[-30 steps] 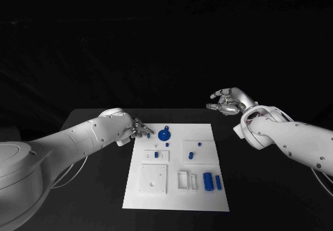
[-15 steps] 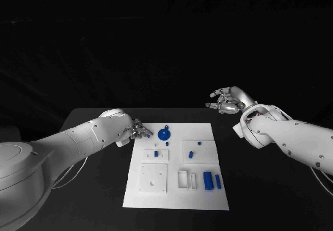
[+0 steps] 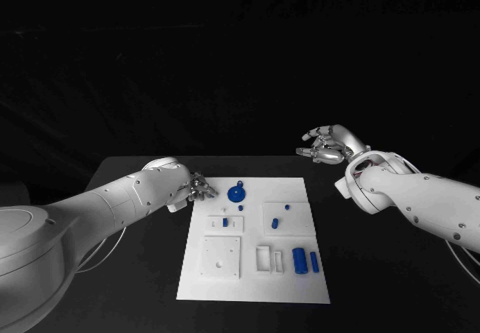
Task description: Assemble the parts on the task board
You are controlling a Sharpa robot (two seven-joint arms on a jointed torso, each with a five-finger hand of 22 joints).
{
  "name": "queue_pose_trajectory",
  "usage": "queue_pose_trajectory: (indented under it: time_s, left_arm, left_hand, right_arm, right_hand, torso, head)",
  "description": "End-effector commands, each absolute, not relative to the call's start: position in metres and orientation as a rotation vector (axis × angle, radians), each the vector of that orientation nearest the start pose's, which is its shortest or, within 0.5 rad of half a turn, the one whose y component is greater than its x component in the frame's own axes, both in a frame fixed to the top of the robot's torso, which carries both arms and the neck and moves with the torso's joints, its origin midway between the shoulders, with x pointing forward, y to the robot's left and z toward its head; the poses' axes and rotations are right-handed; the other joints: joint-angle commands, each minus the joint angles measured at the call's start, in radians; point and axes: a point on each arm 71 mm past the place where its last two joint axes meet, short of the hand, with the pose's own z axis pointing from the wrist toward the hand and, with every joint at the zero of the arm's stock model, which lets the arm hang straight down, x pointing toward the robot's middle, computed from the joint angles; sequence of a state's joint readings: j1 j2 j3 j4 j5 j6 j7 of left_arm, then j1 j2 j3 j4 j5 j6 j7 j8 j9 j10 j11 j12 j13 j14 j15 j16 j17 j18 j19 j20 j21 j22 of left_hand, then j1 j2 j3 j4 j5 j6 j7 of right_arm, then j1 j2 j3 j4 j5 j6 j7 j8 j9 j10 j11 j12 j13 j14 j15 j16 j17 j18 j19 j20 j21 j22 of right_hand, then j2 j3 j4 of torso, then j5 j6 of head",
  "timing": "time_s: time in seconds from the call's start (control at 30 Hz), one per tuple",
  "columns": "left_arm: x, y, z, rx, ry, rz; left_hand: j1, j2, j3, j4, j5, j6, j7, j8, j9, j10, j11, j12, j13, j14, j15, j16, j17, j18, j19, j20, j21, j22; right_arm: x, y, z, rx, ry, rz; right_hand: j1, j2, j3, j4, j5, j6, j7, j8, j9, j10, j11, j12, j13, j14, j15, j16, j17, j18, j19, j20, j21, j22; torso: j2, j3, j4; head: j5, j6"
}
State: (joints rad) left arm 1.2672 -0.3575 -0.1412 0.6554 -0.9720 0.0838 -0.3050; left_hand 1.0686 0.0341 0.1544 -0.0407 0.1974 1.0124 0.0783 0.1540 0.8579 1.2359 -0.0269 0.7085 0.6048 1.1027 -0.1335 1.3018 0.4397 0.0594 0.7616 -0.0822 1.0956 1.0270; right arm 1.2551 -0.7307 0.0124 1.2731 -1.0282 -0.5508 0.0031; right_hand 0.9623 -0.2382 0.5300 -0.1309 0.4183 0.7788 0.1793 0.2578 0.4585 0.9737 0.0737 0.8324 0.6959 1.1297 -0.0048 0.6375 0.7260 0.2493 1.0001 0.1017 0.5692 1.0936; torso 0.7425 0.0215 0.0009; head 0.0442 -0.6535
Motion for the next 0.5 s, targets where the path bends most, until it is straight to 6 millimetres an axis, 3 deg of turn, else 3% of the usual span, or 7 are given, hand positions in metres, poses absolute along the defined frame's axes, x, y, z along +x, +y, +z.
queue_pose_trajectory:
  time_s: [0.03,0.2,0.23,0.27,0.3,0.4,0.5]
  left_arm:
    - [0.6041,0.2191,-0.2389,-0.423,2.135,-0.323]
    - [0.6048,0.2211,-0.238,-0.447,2.117,-0.339]
    - [0.6051,0.2216,-0.2375,-0.454,2.108,-0.341]
    - [0.6058,0.2225,-0.2366,-0.471,2.089,-0.345]
    - [0.6062,0.223,-0.2359,-0.483,2.076,-0.348]
    - [0.6066,0.2258,-0.2351,-0.503,2.061,-0.357]
    - [0.6067,0.2268,-0.2348,-0.522,2.054,-0.368]
  left_hand:
    - [0.002,0.01,-0.001,-0.005,0.006,-0.006,0.004,0.002,-0.002,0.007,-0.002,-0.005,0.001,0.008,0.0,-0.001,0.001,-0.017,0.006,-0.138,-0.004,0.001]
    - [0.019,0.023,0.004,-0.022,0.005,-0.004,0.003,0.008,-0.01,0.01,-0.003,-0.007,0.001,0.01,-0.001,-0.001,0.002,-0.017,0.008,-0.14,-0.005,0.004]
    - [0.028,0.021,0.021,-0.02,-0.03,-0.002,0.002,0.011,-0.013,0.012,-0.003,-0.008,0.001,0.011,-0.001,-0.001,0.002,-0.017,0.011,-0.14,-0.005,0.005]
    - [0.037,0.0,0.088,0.011,-0.115,0.003,0.002,0.016,-0.018,0.015,-0.01,-0.01,0.0,0.013,0.007,-0.002,0.002,-0.02,0.017,-0.138,-0.008,0.003]
    - [0.047,-0.008,0.116,0.018,-0.13,0.006,0.0,0.019,-0.019,0.016,-0.007,-0.011,0.0,0.014,0.005,-0.002,0.002,-0.02,0.019,-0.138,-0.01,0.003]
    - [0.079,-0.01,0.201,0.015,-0.126,0.021,-0.002,0.036,-0.025,0.014,-0.007,-0.013,0.001,0.013,-0.003,-0.004,0.003,-0.022,0.017,-0.138,-0.01,0.009]
    - [0.078,-0.005,0.241,-0.003,-0.128,0.03,-0.004,0.049,-0.029,0.013,-0.008,-0.012,0.004,0.013,-0.004,-0.002,0.005,-0.026,0.015,-0.137,-0.007,0.017]
  right_arm:
    - [0.5486,-0.2306,-0.1406,0.336,1.404,0.763]
    - [0.549,-0.2309,-0.1408,0.337,1.406,0.762]
    - [0.549,-0.231,-0.1409,0.337,1.406,0.761]
    - [0.549,-0.2312,-0.141,0.337,1.408,0.761]
    - [0.549,-0.2314,-0.141,0.338,1.408,0.76]
    - [0.5492,-0.2312,-0.1412,0.338,1.409,0.76]
    - [0.5492,-0.2313,-0.1413,0.338,1.41,0.76]
  right_hand:
    - [-0.003,-0.001,-0.002,-0.005,-0.002,0.003,0.01,0.004,-0.001,-0.021,0.005,-0.003,-0.004,0.003,0.005,-0.007,0.0,0.012,-0.009,0.002,-0.006,-0.001]
    - [-0.002,-0.001,-0.002,-0.005,-0.002,0.003,0.01,0.004,-0.002,-0.021,0.005,-0.005,-0.008,0.003,0.006,-0.012,0.0,0.012,-0.01,0.003,-0.009,-0.002]
    - [-0.002,-0.001,-0.003,-0.005,-0.002,0.003,0.01,0.004,-0.002,-0.021,0.005,-0.005,-0.009,0.003,0.006,-0.013,0.0,0.012,-0.01,0.003,-0.009,-0.002]
    - [-0.002,-0.001,-0.003,-0.005,-0.002,0.003,0.01,0.004,-0.002,-0.021,0.005,-0.005,-0.009,0.004,0.006,-0.013,0.001,0.012,-0.01,0.003,-0.009,-0.002]
    - [-0.002,-0.001,-0.003,-0.005,-0.002,0.003,0.01,0.004,-0.002,-0.021,0.005,-0.005,-0.009,0.004,0.006,-0.014,0.001,0.012,-0.01,0.003,-0.009,-0.002]
    - [-0.002,-0.001,-0.003,-0.005,-0.002,0.002,0.01,0.004,-0.002,-0.022,0.006,-0.006,-0.011,0.004,0.006,-0.016,0.001,0.012,-0.01,0.004,-0.01,-0.002]
    - [-0.002,-0.001,-0.003,-0.005,-0.002,0.002,0.011,0.004,-0.002,-0.022,0.006,-0.006,-0.012,0.004,0.007,-0.018,0.001,0.012,-0.011,0.004,-0.011,-0.002]
  torso:
    - [0.0,-0.0004,0.0001]
    - [0.0,-0.0007,-0.0003]
    - [0.0,-0.0009,-0.0003]
    - [0.0,-0.0008,-0.0002]
    - [0.0,-0.0008,-0.0002]
    - [0.0,-0.001,0.0011]
    - [0.0,-0.0005,0.0003]
  head:
    - [0.0,-0.001]
    - [0.0,-0.001]
    - [-0.001,-0.002]
    - [-0.001,-0.001]
    - [-0.001,-0.001]
    - [-0.003,0.0]
    - [-0.002,0.0]
